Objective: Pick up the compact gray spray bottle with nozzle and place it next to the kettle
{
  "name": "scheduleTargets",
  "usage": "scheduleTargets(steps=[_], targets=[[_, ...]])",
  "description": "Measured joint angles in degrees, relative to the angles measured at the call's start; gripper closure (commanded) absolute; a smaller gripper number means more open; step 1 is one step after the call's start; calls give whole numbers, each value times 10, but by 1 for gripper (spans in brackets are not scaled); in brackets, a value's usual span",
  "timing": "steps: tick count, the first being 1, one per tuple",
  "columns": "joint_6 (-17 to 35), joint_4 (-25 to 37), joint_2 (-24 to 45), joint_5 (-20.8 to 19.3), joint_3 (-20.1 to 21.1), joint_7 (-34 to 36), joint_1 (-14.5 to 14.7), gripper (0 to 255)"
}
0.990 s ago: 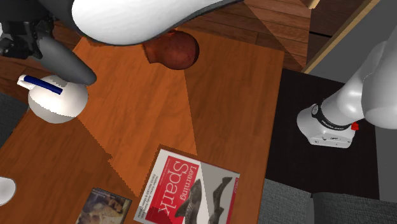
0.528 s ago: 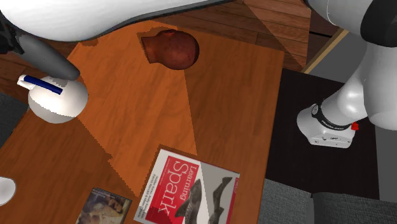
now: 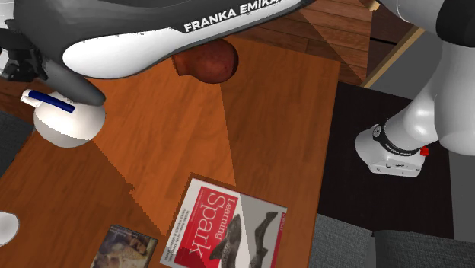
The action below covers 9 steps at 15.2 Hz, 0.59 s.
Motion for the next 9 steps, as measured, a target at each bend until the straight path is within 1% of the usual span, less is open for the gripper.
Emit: scheduleTargets(steps=[1, 9], targets=[[10, -16, -5, 0, 1, 3, -5, 255], [71, -85, -9, -11, -5, 29, -19, 255]])
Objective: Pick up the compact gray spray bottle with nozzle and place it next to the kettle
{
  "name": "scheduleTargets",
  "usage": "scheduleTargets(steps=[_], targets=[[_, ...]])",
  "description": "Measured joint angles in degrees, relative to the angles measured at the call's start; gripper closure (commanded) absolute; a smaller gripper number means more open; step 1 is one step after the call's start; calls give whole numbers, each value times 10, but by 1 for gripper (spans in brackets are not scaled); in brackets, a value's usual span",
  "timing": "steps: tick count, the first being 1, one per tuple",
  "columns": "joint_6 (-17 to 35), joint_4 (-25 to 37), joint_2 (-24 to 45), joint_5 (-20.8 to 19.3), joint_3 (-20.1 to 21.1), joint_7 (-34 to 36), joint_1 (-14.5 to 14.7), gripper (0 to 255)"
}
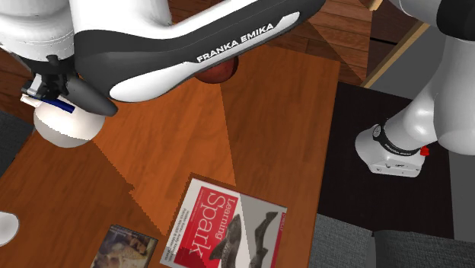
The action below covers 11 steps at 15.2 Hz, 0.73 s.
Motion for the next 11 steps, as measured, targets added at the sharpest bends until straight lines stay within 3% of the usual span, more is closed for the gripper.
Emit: scheduleTargets(steps=[11], targets=[[69, -62, 12, -25, -15, 33, -4, 255]])
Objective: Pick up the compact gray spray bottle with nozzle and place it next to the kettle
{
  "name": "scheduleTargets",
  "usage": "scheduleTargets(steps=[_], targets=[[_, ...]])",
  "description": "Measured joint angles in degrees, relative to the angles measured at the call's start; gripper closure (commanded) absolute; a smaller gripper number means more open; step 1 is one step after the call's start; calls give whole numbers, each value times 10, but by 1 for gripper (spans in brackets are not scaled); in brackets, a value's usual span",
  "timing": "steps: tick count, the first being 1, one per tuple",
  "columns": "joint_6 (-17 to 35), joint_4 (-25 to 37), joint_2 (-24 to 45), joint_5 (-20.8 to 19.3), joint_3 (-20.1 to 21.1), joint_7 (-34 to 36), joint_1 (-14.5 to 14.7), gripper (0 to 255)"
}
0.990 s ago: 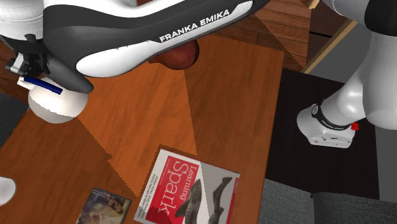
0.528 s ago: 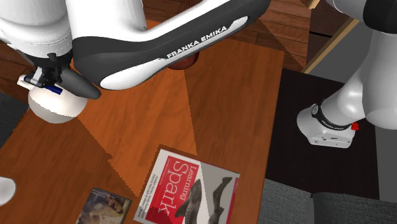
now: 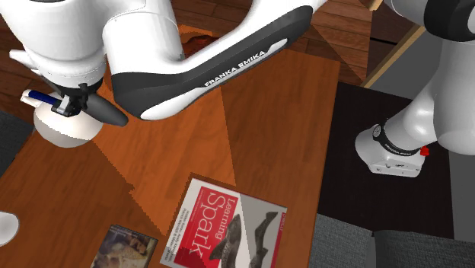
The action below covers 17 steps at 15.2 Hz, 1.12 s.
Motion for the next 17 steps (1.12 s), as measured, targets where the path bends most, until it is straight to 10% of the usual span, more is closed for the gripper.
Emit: scheduleTargets(steps=[17], targets=[[91, -53, 43, -52, -37, 56, 12, 255]])
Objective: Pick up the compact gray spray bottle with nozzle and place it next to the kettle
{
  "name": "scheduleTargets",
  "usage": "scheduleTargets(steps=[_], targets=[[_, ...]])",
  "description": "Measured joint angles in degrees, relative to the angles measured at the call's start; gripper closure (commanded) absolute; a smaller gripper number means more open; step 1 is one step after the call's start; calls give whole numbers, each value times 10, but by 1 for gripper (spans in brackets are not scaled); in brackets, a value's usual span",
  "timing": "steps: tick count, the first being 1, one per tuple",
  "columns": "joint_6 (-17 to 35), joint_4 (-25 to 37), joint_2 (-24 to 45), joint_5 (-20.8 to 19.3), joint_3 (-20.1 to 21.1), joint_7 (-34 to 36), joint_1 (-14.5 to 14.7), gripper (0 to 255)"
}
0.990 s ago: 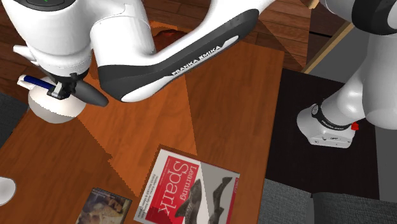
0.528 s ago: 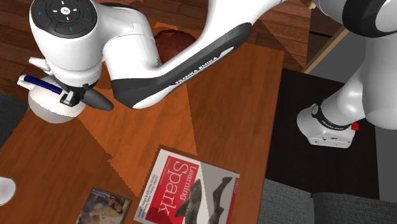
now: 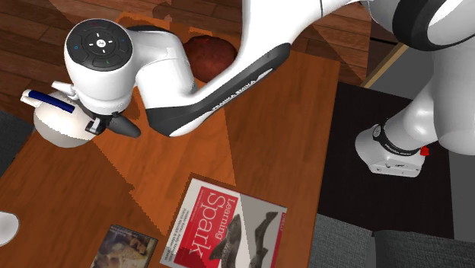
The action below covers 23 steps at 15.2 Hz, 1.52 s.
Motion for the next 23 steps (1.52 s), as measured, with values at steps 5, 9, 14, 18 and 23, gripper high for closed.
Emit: scheduleTargets(steps=[5, 9, 14, 18, 23], targets=[[25, -9, 16, -18, -14, 19, 7, 255], [44, -14, 30, -32, -26, 34, 13, 255], [51, -13, 38, -37, -31, 39, 16, 255], [51, -13, 38, -38, -31, 40, 16, 0], [51, -13, 38, -38, -31, 40, 16, 0]])
